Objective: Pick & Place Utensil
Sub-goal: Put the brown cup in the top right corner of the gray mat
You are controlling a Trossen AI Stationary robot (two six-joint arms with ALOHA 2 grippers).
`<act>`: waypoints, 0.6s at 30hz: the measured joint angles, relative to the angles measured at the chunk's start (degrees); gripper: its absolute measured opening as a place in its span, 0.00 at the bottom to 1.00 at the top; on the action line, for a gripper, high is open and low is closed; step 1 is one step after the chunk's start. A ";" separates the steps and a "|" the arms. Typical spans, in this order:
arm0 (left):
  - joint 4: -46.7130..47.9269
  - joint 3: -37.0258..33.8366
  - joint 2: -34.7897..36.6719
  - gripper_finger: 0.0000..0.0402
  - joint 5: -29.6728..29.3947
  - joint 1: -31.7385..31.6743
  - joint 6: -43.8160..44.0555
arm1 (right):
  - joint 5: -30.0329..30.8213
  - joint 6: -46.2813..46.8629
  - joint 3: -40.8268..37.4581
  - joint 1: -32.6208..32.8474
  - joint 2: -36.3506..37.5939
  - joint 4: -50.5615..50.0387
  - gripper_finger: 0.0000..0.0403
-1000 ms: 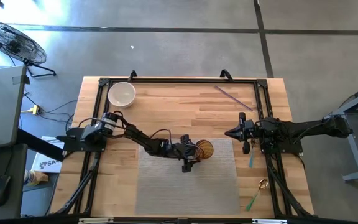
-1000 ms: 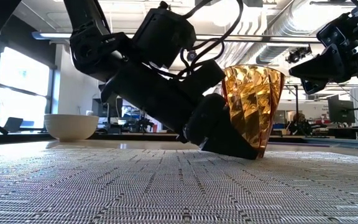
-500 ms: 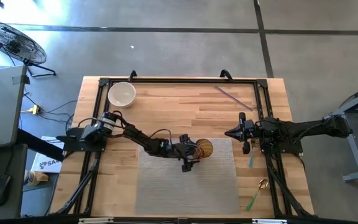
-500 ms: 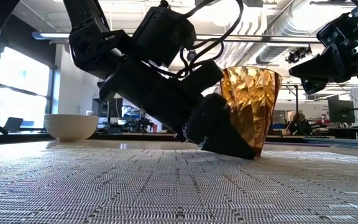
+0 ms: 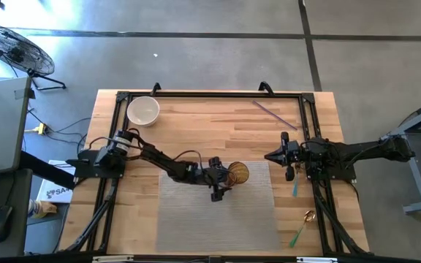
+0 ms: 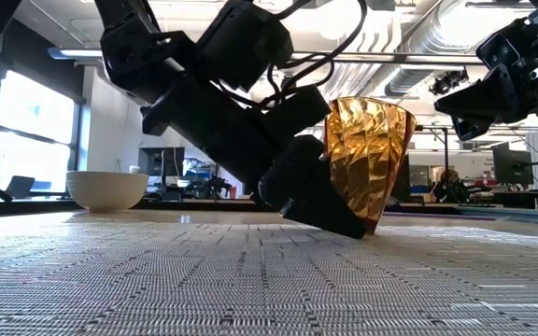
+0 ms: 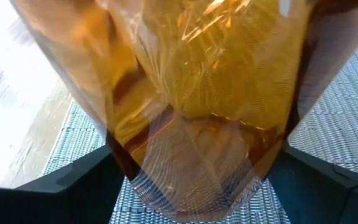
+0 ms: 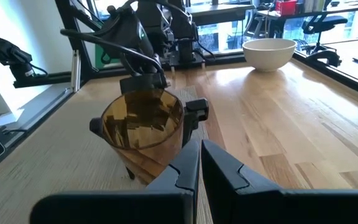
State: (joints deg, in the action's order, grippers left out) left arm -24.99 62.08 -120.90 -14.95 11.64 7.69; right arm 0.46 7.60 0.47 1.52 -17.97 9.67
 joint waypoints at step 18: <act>0.93 0.13 0.11 0.83 -1.86 0.92 -0.72 | -0.04 -0.07 0.01 0.02 -0.03 -0.52 0.03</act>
State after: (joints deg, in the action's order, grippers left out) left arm -24.06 62.22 -120.79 -16.81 12.56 6.97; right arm 0.42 7.53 0.48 1.54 -18.00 9.15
